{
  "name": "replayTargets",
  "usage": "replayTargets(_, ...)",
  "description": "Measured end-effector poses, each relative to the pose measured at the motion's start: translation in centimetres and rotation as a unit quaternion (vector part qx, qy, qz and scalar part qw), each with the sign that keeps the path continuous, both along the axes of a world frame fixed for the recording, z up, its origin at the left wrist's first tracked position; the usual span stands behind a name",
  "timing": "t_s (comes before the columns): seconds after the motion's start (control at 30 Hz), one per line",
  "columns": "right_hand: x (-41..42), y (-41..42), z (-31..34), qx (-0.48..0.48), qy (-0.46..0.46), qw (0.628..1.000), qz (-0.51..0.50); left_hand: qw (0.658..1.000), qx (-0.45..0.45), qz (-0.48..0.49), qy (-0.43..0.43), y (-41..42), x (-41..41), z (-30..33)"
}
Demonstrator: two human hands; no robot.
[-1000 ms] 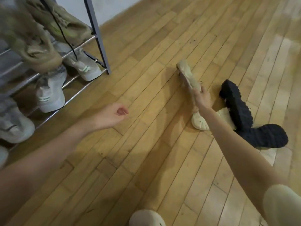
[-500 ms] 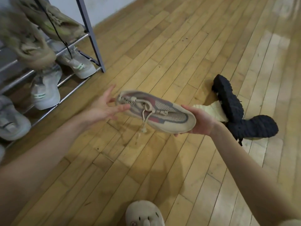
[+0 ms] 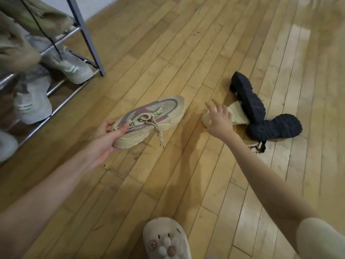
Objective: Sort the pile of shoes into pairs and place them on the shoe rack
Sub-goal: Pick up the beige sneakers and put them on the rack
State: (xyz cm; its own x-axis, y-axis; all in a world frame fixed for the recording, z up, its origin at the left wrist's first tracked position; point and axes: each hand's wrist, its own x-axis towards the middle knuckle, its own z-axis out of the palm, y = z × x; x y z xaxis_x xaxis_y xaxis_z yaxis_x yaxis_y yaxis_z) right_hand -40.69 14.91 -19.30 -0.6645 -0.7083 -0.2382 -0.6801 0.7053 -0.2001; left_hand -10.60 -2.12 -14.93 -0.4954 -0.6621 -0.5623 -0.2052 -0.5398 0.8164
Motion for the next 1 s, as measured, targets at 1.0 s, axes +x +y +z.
replayTargets(1.0,14.2,-5.5,13.8,-0.605,-0.041,0.793,-0.061,0.968,0.137,0.073,0.197,-1.2,12.1,15.9)
